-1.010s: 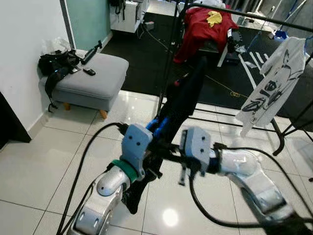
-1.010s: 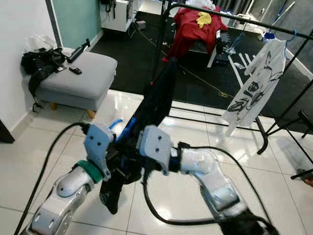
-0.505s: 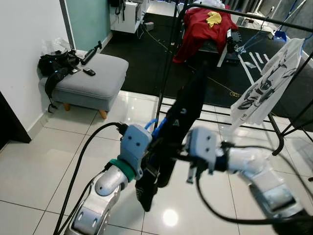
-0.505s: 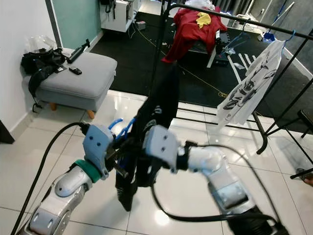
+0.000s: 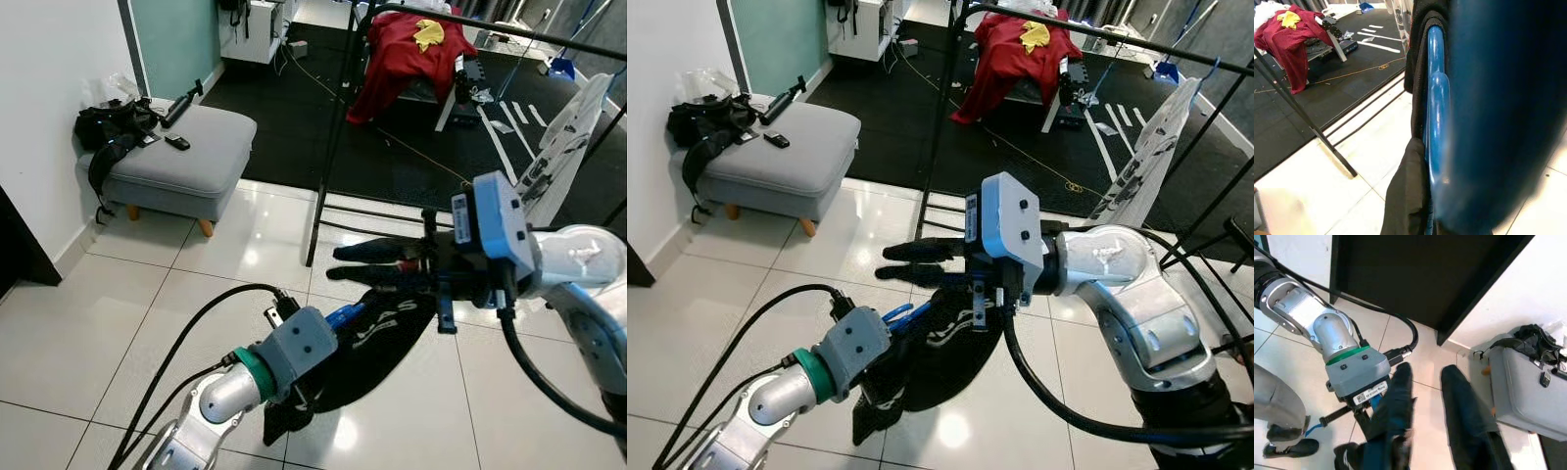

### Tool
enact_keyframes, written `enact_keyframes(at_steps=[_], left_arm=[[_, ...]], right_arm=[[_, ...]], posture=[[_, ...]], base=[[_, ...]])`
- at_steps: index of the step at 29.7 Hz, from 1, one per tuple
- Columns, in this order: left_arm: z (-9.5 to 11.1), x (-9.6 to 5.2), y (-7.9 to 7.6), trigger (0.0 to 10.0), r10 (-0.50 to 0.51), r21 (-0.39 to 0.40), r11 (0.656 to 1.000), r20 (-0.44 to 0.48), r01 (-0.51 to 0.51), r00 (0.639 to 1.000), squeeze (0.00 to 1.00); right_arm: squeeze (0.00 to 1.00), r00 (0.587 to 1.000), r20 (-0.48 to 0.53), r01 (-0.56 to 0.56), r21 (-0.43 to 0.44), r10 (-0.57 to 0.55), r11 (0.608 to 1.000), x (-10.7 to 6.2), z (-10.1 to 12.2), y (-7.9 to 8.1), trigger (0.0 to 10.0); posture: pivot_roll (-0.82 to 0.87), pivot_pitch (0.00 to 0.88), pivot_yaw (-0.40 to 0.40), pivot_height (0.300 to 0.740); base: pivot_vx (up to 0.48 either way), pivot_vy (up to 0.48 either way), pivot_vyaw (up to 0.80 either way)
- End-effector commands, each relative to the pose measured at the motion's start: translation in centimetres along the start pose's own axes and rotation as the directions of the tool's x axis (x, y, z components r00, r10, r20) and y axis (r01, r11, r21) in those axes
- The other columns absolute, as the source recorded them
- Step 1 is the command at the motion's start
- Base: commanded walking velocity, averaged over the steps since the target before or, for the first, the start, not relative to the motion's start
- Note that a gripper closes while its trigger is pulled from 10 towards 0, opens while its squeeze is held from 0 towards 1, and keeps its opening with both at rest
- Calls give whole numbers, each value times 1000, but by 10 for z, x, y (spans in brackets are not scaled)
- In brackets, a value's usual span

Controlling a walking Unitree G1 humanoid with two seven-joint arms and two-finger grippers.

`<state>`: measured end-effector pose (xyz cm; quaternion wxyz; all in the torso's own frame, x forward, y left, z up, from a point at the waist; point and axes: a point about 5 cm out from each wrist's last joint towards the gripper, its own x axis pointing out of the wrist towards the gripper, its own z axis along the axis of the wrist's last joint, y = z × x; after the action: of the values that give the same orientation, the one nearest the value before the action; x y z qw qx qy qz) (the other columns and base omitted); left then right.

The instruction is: Hang hanger

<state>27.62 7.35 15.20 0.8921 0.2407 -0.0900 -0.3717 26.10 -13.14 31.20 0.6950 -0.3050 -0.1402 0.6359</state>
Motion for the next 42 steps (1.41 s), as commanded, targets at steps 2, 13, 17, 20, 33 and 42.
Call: enact_keyframes(at_steps=[2, 13, 17, 20, 33, 42], left_arm=[[4, 0, -5, 10000, -43, 30, 999, 28, 43, 999, 0], [-10, -12, -11, 10000, -212, 183, 960, -12, 210, 977, 0], [-13, -15, -15, 10000, -215, 173, 961, -21, 215, 976, 0], [-16, -18, -17, 10000, -217, 166, 962, -29, 219, 976, 0], [-23, -20, -17, 10000, -218, 166, 961, -44, 223, 975, 0], [-25, -15, -16, 10000, -228, 164, 959, -42, 232, 973, 0]], right_arm=[[1000, 997, -40, -60, 16, 60, 998, 0, -6, 6, 10000], [0, 903, -153, -367, 215, 402, 905, -9, -34, 14, 10000], [0, 916, -185, -333, 144, 356, 932, -3, -36, 2, 10000], [0, 911, -209, -339, 110, 355, 934, -1, -37, -1, 10000], [1000, 878, -227, -406, 116, 422, 906, -6, -34, 2, 10000], [20, 789, -357, -479, 152, 500, 865, -14, -57, 18, 10000]], posture=[[-114, 133, -14, 740], [-117, 133, -15, 740], [-108, 135, -19, 740], [-97, 135, -23, 740], [-99, 136, -22, 740], [-118, 135, -10, 740]], base=[[0, 0, 0], [0, 0, 0], [0, 0, 0], [0, 0, 0], [0, 0, 0], [0, 0, 0]])
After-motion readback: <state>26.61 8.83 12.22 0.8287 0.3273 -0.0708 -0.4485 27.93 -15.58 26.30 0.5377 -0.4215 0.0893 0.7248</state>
